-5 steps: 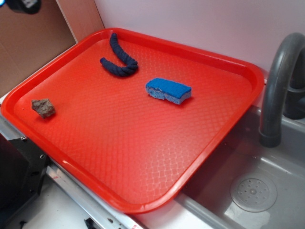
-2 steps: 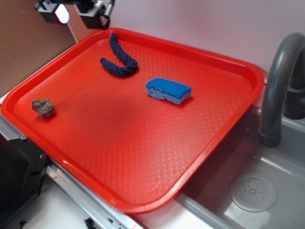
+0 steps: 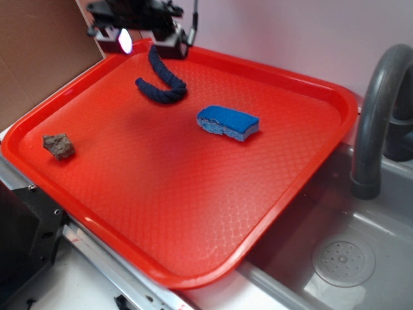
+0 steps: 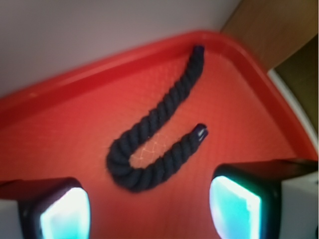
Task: Grab the blue rope.
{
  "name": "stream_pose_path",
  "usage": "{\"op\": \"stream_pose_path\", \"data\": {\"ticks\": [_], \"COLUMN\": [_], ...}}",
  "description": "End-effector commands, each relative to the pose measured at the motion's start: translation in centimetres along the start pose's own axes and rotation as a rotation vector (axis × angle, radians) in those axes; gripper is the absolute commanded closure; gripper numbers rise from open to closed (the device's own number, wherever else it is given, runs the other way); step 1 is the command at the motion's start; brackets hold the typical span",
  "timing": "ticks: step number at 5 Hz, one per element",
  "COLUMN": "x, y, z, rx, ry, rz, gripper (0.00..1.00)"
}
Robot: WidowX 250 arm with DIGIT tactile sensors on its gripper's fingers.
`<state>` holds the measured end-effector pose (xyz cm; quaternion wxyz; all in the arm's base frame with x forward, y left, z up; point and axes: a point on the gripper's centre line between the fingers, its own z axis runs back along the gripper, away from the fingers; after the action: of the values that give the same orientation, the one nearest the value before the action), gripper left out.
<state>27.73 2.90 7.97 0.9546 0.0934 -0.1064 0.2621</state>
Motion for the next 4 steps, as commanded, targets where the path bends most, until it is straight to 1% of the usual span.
{"op": "stream_pose_path", "data": {"ticks": [1,3,4], "x": [4.4,6.3,7.1], "y": [1.8,3.0,2.7], "z": [-1.9,-2.8,-4.4], "rx": [0.006,0.004,-0.015], "ry": [-0.053,-0.088,-0.078], "rz": [0.119,0.147,0.136], "gripper": [0.00,0.00,0.00]}}
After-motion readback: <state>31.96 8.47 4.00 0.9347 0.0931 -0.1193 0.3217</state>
